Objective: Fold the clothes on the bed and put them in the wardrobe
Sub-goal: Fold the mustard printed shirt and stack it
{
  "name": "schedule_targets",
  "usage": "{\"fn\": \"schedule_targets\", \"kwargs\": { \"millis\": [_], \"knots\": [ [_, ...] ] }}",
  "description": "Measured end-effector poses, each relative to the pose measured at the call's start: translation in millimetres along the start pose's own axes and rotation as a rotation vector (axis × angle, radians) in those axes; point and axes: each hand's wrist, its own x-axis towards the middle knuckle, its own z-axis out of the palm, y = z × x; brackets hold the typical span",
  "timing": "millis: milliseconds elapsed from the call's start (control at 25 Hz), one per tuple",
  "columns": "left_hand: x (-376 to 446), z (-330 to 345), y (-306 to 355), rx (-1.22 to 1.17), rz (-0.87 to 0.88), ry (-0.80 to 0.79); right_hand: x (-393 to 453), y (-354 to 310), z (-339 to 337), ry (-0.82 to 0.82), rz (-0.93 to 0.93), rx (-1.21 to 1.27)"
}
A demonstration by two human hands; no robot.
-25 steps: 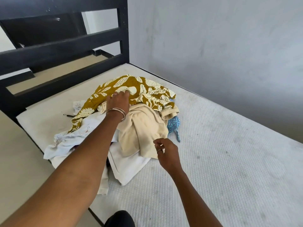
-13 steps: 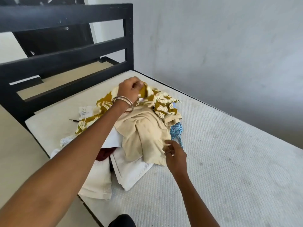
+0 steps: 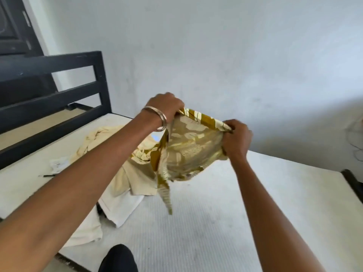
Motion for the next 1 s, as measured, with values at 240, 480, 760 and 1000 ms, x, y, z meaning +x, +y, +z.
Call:
{"fn": "schedule_targets", "kwargs": {
  "millis": [240, 480, 760, 1000],
  "knots": [
    [-10, -16, 64, -1.566, -0.495, 0.626, 19, 8, -155, 0.467, 0.063, -0.021],
    [-65, 42, 149, -1.461, -0.155, -0.287, -31, 41, -176, 0.111, 0.031, -0.189],
    [-115, 99, 249, -1.22, -0.09, -0.093, -46, 25, -182, -0.134, -0.155, -0.168],
    [-99, 100, 237, -1.623, -0.51, 0.133, -34, 37, -204, -0.092, -0.136, -0.334]
  ]
}}
